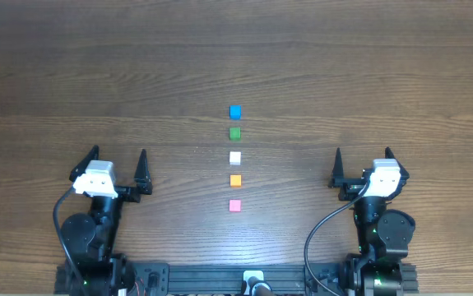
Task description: Stack Cubes
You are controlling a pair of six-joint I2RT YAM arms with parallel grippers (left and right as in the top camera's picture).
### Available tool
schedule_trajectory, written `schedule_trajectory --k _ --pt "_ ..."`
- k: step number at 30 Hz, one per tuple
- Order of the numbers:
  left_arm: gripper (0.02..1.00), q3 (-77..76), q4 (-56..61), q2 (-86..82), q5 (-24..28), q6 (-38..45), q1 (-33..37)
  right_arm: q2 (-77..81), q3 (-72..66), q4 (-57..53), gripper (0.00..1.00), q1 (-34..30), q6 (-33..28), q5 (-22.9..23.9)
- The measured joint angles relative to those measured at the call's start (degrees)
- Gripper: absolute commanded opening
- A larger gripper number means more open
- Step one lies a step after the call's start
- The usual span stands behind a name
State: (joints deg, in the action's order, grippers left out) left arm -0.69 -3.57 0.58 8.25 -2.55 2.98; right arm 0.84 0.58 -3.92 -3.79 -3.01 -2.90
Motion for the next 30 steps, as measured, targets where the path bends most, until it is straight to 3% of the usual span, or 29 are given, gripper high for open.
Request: schedule_trajectory --k 7,11,16,21,30 --pt "1.000 0.04 2.03 0.00 0.50 -0.02 0.00 0.00 0.00 0.00 0.991 0.00 -0.02 0.00" --pt "1.000 -0.02 8.24 0.00 4.61 -0.15 0.00 0.00 0.00 0.00 0.991 0.00 0.04 0.00" --pt "0.996 -3.72 5.49 0.13 7.37 -7.67 0.00 0.00 0.00 0.00 0.993 -0.02 0.02 0.00" --pt "0.998 -18.43 -7.78 3.74 9.20 -14.88 0.00 0.00 0.00 -0.02 0.991 -0.04 0.02 0.00" --pt "0.996 -54.40 -38.62 22.03 16.76 -17.86 0.00 0.00 0.00 0.00 0.993 -0.04 0.02 0.02"
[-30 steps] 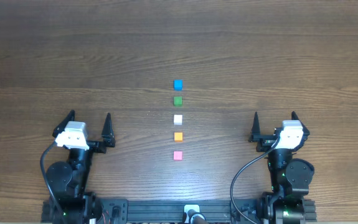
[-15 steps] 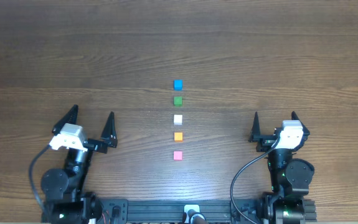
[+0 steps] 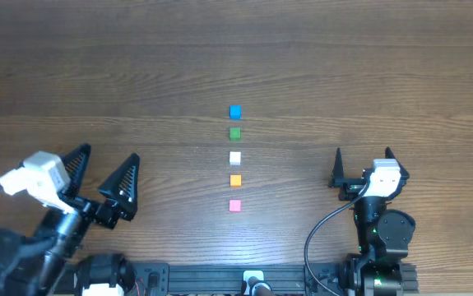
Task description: Stack Cubes
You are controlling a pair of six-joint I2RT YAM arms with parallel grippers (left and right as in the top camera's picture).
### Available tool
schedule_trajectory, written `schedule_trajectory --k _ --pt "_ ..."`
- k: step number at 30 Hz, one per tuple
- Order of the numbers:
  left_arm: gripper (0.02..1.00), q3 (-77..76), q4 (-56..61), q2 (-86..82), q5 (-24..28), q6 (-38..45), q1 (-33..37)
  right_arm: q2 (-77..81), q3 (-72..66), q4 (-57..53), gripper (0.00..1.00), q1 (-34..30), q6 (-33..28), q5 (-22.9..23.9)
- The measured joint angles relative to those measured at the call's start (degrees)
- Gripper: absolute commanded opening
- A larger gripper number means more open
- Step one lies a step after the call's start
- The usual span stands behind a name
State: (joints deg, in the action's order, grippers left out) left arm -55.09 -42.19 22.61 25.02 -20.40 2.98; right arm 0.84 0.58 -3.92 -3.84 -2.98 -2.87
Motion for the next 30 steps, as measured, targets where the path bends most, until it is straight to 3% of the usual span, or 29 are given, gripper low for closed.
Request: schedule_trajectory --k 6,12,18,30 --pt "1.000 -12.35 -24.06 10.08 9.88 -0.48 0.00 0.00 0.00 0.00 0.993 -0.04 0.00 -0.02" --pt "0.998 -12.48 -30.73 12.85 15.06 -0.90 0.00 0.00 0.00 -0.02 0.993 -0.04 0.00 -0.02" --pt "0.996 -12.52 -35.67 13.62 14.67 -0.33 0.00 0.00 0.00 -0.02 0.993 -0.04 -0.04 -0.02" --pt "0.993 -12.55 -37.64 18.75 6.16 -0.20 -2.14 0.00 0.00 0.00 0.993 -0.04 0.00 0.00"
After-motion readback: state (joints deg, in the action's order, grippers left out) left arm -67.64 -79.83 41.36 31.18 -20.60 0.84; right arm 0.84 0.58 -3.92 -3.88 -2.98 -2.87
